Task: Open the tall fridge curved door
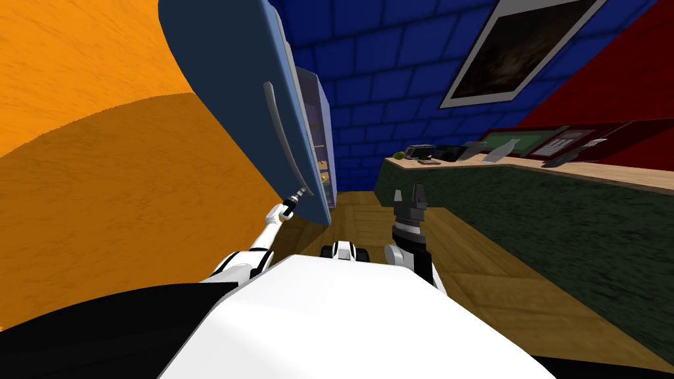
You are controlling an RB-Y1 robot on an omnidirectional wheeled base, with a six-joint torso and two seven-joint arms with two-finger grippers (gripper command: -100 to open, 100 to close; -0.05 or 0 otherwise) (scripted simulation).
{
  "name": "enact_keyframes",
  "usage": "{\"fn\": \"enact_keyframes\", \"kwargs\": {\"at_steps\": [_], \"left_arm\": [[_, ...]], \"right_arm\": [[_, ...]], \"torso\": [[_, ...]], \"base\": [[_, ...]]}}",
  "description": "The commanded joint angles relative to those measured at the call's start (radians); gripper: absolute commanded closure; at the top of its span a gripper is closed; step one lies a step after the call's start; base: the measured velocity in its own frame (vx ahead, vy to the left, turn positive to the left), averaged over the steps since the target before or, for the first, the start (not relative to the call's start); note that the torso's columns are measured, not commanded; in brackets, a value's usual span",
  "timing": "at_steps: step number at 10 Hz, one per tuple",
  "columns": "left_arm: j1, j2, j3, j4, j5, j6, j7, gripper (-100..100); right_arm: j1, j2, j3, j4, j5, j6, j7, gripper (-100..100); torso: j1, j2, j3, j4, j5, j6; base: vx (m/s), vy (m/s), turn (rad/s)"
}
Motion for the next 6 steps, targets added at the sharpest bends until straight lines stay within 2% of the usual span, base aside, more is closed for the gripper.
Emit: {"fn": "enact_keyframes", "kwargs": {"at_steps": [1, 2, 3, 4, 5, 6], "left_arm": [[-0.065, 0.021, 0.002, 0.071, -0.056, -0.047, 0.06, 100], [-0.095, 0.021, 0.002, 0.1, -0.065, -0.047, 0.078, 100], [-0.104, 0.021, 0.002, 0.131, -0.065, -0.047, 0.078, 100], [-0.098, 0.019, 0.004, 0.116, -0.062, -0.048, 0.071, 100], [-0.105, 0.047, -0.005, 0.12, -0.074, -0.048, 0.102, -100], [-0.108, 0.058, -0.009, 0.121, -0.079, -0.047, 0.114, -100]], "right_arm": [[0.0, 0.0, 0.0, 0.0, 0.0, 0.0, 0.0, 0], [0.0, 0.0, 0.0, 0.0, 0.0, 0.0, 0.0, 0], [0.0, 0.0, 0.0, 0.0, 0.0, 0.0, 0.0, 0], [0.0, 0.0, 0.0, 0.0, 0.0, 0.0, 0.0, 0], [0.0, 0.0, 0.0, 0.0, 0.0, 0.0, 0.0, 0], [0.001, 0.0, 0.0, 0.0, 0.0, 0.0, 0.0, 0]], "torso": [[-0.001, -0.007, -0.004, -0.003, 0.0, -0.001], [0.0, -0.006, -0.004, -0.004, 0.001, 0.002], [-0.003, -0.004, -0.003, -0.004, 0.001, 0.003], [-0.01, -0.009, -0.005, -0.005, -0.001, 0.003], [-0.011, -0.013, -0.008, -0.006, -0.002, 0.004], [-0.01, -0.014, -0.009, -0.007, -0.002, 0.004]], "base": [[-0.206, 0.118, -0.055], [-0.263, 0.122, -0.057], [-0.16, 0.035, 0.004], [-0.054, 0.006, 0.008], [-0.001, -0.009, -0.049], [0.03, -0.023, -0.047]]}}
